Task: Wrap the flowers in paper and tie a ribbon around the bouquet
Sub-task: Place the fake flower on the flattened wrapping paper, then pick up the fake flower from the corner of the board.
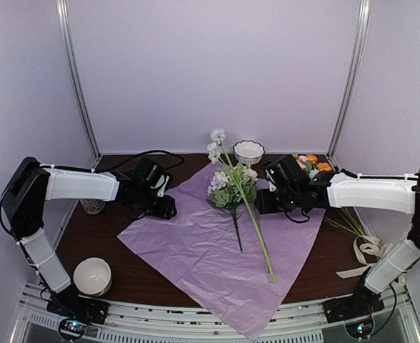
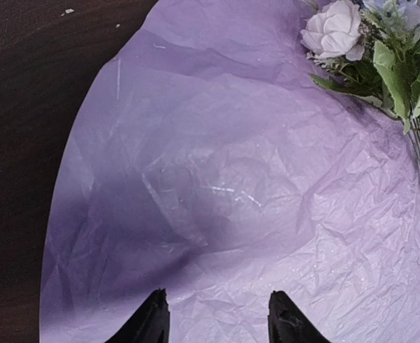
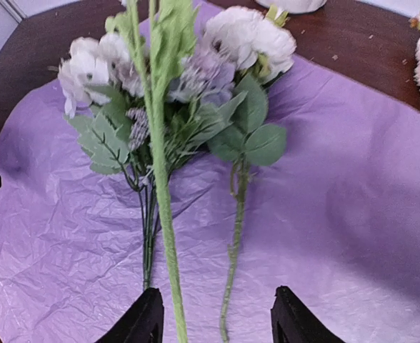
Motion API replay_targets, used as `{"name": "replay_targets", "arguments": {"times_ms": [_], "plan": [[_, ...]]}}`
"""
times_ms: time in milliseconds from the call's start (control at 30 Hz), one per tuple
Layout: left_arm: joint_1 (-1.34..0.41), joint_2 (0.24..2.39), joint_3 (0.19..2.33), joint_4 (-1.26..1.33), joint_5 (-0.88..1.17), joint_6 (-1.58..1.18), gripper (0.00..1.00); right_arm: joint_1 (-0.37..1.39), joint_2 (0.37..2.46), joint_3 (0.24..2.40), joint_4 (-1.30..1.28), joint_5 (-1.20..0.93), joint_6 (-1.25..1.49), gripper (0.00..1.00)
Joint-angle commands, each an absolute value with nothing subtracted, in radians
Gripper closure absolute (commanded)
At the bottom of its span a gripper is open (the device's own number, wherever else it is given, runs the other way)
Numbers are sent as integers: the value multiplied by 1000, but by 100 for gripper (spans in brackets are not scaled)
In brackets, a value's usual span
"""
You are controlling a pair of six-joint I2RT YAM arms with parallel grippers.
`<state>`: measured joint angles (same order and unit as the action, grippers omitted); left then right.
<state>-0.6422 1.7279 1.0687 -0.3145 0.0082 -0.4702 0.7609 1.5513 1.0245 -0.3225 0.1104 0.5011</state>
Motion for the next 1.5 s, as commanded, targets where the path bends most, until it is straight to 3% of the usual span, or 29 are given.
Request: {"name": "replay_targets", "arguments": {"times_ms": [0,200,367,567,833,967,1133,1367,1467], "plan": [[-639,1714,1096,-311,-32,-407,49,659,1382,1062,-476,193,427,45],[-616,1717,1098,-322,-53,-371,48,307,1282,1025,-602,159,344,37],[-611,1715,1122,-339,-41,-331,47,-6,1456,1104,-729,36,242,35],[-611,1696,1146,-342,-12,-277,41,-102,1708,1243,-920,37,102,35],[-606,1680,1189,-393,-42,-214,38,-127,1892,1337,-975,82,73,45],[-605,1671,1187,-390,-44,-204,38,-127,1918,1351,-969,99,68,55],[-602,1667,1194,-393,-57,-191,38,-126,1920,1371,-980,117,44,82],[-598,1664,1198,-399,-68,-180,38,-106,1853,1380,-974,197,3,100],[-599,1652,1194,-402,-72,-178,38,-87,1814,1384,-962,254,-3,100]]}}
